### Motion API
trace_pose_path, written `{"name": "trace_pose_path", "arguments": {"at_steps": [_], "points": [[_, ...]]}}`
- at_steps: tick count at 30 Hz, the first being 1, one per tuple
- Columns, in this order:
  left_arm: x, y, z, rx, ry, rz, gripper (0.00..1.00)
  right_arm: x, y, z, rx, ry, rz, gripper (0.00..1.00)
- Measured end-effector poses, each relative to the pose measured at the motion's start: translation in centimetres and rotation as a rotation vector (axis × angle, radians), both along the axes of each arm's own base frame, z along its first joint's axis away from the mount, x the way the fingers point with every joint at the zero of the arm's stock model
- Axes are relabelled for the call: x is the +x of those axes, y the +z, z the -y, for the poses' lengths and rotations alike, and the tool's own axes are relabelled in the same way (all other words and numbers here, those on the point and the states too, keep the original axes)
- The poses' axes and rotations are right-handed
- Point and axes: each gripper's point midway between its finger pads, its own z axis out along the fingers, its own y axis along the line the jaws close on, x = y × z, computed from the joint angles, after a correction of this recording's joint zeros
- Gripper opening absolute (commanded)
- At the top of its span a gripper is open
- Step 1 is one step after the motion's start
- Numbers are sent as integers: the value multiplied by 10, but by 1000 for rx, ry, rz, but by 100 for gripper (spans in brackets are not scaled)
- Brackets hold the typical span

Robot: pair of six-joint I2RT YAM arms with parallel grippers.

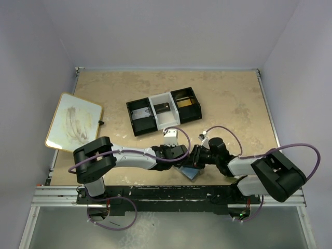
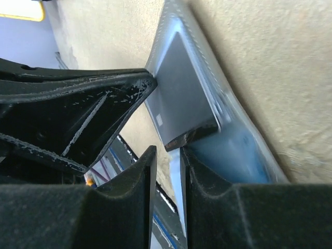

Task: Take the credit cards out of the card holder
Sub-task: Remove the credit card from the card holder.

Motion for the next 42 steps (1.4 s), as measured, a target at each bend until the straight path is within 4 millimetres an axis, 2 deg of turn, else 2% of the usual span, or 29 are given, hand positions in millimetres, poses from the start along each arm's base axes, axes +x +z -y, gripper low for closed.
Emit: {"name": "trace_pose_path", "arguments": {"at_steps": [5,13,17,20,26,32,35,38,40,42], "points": [[9,0,3,-12,19,31,0,0,-1,-3,-73,-28,-21,26],[10,1,10,-44,26,35,0,17,6,16,-174,-194,-25,42],[8,2,10,-62,33,26,0,26,13,26,-199,-258,-3,43],[6,2,9,-65,32,21,0,25,5,32,-237,-275,-30,43],[4,2,8,-67,24,12,0,35,3,32,-277,-279,-38,36],[2,2,9,-71,16,4,0,49,0,31,-342,-273,-37,34],[1,2,11,-76,11,1,0,58,1,33,-368,-278,0,26],[1,2,11,-75,9,0,0,56,-2,33,-360,-261,26,24],[1,2,11,-75,8,0,0,54,-3,32,-339,-239,48,25],[1,2,11,-74,7,0,0,53,-2,31,-337,-208,70,31]]}}
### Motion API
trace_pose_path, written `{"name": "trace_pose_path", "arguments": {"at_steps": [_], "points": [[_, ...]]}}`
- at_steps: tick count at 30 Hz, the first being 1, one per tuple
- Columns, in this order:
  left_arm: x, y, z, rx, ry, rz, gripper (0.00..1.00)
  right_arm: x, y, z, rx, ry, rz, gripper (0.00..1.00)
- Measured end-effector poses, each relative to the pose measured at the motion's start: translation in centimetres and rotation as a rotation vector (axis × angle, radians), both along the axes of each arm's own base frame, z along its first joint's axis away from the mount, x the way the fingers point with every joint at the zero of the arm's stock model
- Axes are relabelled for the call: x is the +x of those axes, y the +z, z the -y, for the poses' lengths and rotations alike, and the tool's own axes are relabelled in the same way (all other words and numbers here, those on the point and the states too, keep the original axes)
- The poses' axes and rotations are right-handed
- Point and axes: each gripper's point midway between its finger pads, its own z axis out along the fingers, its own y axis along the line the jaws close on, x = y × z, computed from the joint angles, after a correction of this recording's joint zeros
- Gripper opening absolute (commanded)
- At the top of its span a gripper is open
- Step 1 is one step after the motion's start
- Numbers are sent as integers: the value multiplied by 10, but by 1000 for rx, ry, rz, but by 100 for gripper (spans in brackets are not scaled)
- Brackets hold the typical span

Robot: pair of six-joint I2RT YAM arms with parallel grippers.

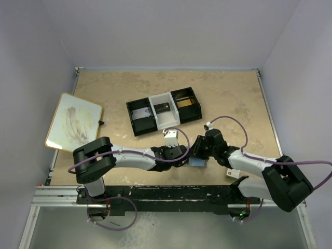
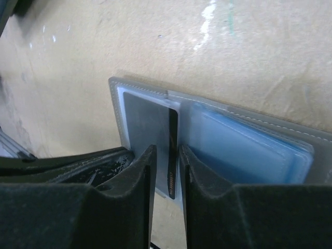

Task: Take the credit cards out of the card holder
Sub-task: Remove the credit card from the card holder.

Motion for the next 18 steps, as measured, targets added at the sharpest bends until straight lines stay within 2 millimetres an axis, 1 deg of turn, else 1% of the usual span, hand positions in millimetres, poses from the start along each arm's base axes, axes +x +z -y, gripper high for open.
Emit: {"name": "trace_pose_path", "arguments": {"at_steps": [5,7,10,12,13,14,18], "points": [[0,0,0,0,0,0,0,-2,3,-2,-27,87,37,33],[0,0,0,0,0,0,0,-3,2,-2,-42,119,49,31],[0,0,0,1,0,0,0,-3,0,-3,-58,151,55,20],[0,0,0,2,-1,0,0,-1,-2,-3,-68,159,57,6],[0,0,0,3,-1,0,0,0,-3,-2,-76,162,60,3],[0,0,0,4,-1,-1,0,1,-3,-2,-81,162,60,0],[0,0,-1,5,-1,-1,0,2,-2,1,-100,150,46,0]]}}
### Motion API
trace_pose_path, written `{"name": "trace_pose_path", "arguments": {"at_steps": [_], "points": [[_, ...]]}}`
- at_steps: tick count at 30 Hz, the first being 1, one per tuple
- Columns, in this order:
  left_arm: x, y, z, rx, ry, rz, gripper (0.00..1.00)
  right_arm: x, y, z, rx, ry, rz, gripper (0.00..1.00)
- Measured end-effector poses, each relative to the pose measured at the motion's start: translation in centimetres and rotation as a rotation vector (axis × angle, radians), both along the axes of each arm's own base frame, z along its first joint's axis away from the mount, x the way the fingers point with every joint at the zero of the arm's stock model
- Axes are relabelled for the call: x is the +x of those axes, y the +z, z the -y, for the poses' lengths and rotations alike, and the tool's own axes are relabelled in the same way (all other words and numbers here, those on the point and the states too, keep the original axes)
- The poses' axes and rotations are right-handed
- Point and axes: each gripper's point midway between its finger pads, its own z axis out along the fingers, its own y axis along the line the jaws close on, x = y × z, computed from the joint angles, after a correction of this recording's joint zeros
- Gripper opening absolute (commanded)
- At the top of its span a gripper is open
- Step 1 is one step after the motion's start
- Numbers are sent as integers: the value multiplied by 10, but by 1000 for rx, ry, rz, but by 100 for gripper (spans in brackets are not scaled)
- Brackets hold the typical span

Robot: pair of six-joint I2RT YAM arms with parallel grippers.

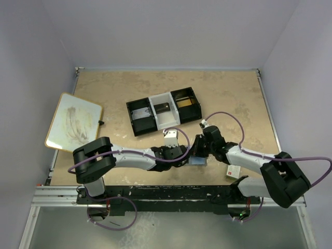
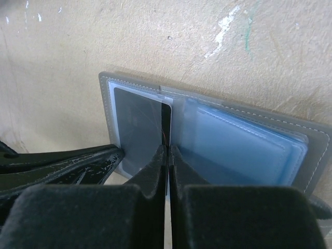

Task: Take the credit cards out of the card holder
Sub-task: Remove the credit card from the card holder.

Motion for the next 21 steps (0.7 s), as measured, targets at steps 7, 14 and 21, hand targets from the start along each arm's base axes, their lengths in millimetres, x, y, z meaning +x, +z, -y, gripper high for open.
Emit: {"name": "trace_pose_path", "arguments": {"at_steps": [7,14,21], "points": [[0,0,0,-3,3,-1,0,-1,5,10,-35,-37,-10,0],[0,0,0,-2,5,1,0,5,9,30,-64,-110,-2,0],[0,0,0,-2,6,1,0,5,12,32,-63,-121,-2,10]]}}
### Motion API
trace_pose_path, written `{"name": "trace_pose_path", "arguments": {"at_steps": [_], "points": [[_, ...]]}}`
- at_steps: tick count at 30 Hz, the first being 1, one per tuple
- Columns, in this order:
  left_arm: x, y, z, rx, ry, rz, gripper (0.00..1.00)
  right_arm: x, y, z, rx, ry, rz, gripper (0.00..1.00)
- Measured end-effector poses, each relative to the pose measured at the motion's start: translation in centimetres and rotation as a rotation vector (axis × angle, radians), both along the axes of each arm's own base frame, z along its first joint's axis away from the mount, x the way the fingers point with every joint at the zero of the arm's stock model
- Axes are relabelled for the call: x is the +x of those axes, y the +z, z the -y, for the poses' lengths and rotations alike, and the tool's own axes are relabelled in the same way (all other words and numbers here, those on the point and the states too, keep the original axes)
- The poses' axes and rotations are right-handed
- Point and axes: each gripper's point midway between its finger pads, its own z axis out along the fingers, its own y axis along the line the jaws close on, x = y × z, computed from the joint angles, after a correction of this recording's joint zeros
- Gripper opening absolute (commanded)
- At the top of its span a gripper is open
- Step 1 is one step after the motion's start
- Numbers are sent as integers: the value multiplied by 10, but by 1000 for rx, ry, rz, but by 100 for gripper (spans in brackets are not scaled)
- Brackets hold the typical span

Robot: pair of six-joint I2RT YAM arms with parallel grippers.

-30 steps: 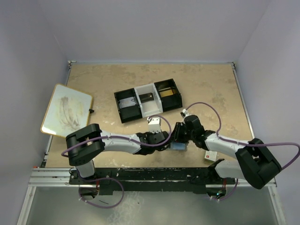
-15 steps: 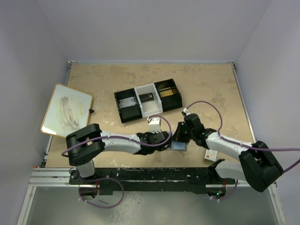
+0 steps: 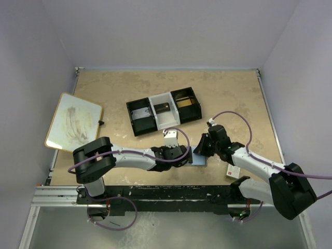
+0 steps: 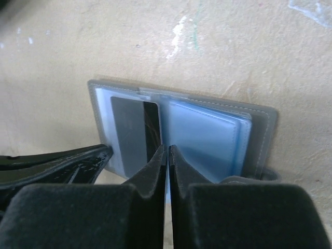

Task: Take the credit cards out of the card holder
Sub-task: Remove the credit card from the card holder.

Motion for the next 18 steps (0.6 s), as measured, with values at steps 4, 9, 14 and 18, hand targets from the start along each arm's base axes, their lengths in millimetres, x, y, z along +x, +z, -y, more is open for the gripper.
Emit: {"name": "trace_pose_path", "arguments": {"at_steps": [4,9,14,18], "points": [[-1,1,-2,6,0,-1,7,-2,7,-9,56,28,14,22],[-7,4,-13,53,-10,-15,15,-7,8,-15,95,49,8,28],[-8,11,-17,63,-29,-15,18,-7,10,-18,116,58,10,31],[-5,15,-10,34,-48,-26,13,-12,7,-20,136,75,1,31]]}}
